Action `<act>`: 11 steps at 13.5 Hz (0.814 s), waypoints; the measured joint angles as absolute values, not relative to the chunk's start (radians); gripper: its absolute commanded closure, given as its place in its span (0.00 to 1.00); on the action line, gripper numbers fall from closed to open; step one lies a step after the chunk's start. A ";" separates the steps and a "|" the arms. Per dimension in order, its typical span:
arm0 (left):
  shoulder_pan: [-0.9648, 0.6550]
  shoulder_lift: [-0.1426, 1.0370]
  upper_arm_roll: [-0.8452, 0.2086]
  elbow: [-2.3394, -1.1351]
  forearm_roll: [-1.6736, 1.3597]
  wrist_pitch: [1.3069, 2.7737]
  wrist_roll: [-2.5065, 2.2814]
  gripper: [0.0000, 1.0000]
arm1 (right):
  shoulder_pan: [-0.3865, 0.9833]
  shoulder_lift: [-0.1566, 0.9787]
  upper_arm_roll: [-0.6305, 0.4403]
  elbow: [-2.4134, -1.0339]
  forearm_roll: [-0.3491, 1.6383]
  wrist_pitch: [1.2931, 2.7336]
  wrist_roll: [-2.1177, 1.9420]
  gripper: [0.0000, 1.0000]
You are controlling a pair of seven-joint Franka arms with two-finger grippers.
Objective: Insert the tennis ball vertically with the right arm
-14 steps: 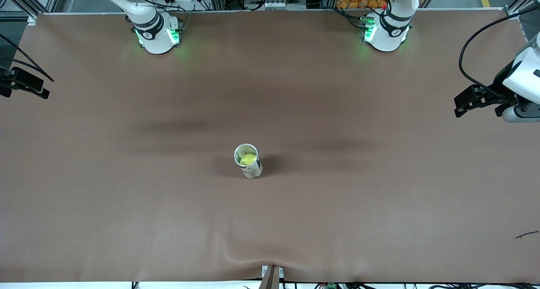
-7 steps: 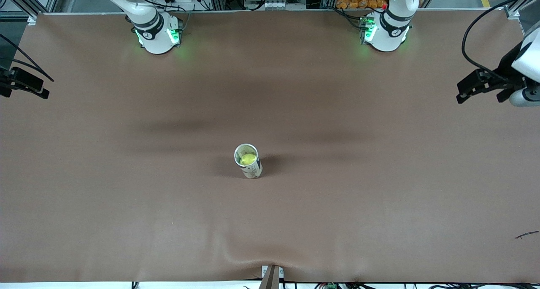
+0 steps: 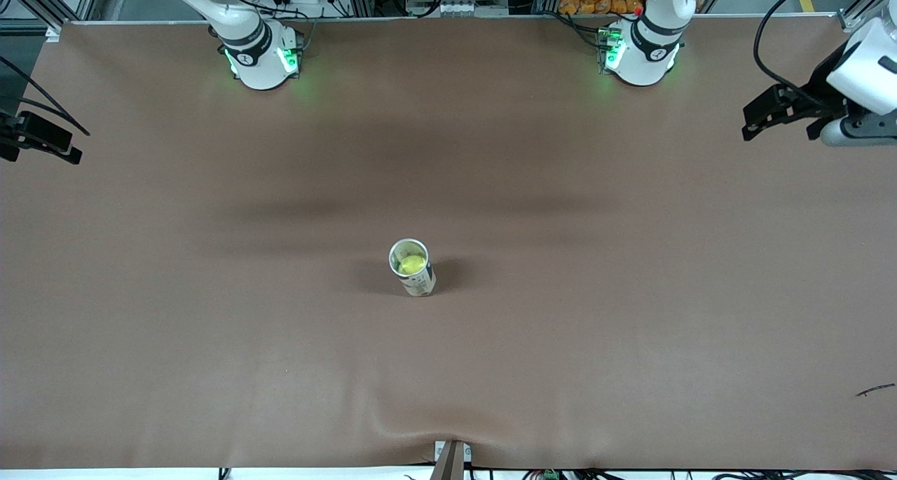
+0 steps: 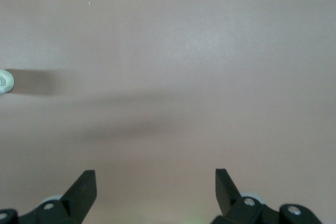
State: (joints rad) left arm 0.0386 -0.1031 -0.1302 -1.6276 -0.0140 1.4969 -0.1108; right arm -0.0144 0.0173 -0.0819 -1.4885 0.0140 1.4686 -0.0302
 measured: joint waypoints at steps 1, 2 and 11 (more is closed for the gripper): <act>0.033 -0.110 -0.110 -1.628 -0.014 1.494 -0.102 0.00 | -0.014 0.017 -0.082 -1.488 0.014 1.469 -0.030 0.00; 0.024 -0.114 -0.083 -1.627 -0.014 1.494 -0.092 0.00 | -0.014 0.017 -0.082 -1.488 0.014 1.468 -0.030 0.00; -0.029 -0.116 -0.022 -1.625 -0.014 1.480 -0.067 0.00 | -0.014 0.017 -0.082 -1.488 0.014 1.468 -0.030 0.00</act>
